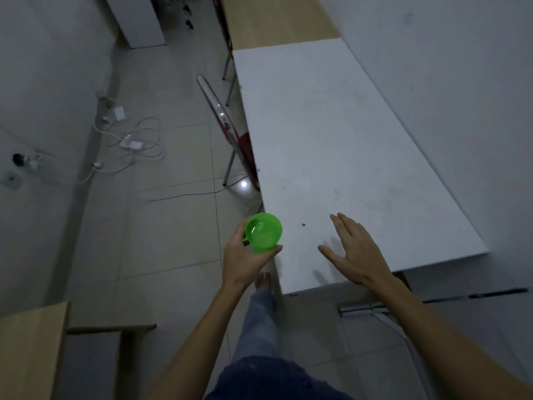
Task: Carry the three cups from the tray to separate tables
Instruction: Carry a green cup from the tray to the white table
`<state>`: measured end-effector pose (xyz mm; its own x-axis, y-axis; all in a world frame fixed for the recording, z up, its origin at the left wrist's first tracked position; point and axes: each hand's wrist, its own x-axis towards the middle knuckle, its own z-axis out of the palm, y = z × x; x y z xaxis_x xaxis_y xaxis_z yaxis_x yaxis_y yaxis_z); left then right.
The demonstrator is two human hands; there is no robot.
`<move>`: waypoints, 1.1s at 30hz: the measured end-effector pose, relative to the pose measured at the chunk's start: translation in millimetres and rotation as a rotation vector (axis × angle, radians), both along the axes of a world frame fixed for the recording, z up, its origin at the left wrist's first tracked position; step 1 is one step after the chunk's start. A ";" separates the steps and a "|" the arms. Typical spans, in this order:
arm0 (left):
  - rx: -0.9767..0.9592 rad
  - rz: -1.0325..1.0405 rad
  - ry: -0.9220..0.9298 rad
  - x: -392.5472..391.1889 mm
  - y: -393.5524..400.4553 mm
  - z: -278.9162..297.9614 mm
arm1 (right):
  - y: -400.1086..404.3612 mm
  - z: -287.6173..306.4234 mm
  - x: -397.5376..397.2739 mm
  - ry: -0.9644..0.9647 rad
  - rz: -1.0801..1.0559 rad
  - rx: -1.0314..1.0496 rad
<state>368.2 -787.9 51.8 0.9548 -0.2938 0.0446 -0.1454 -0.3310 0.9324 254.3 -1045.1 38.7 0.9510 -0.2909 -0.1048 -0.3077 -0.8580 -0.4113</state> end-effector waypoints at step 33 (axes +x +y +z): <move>0.092 -0.150 0.009 407.4 -285.1 -90.0 | -120.4 -151.7 301.1 0.118 -0.260 -0.164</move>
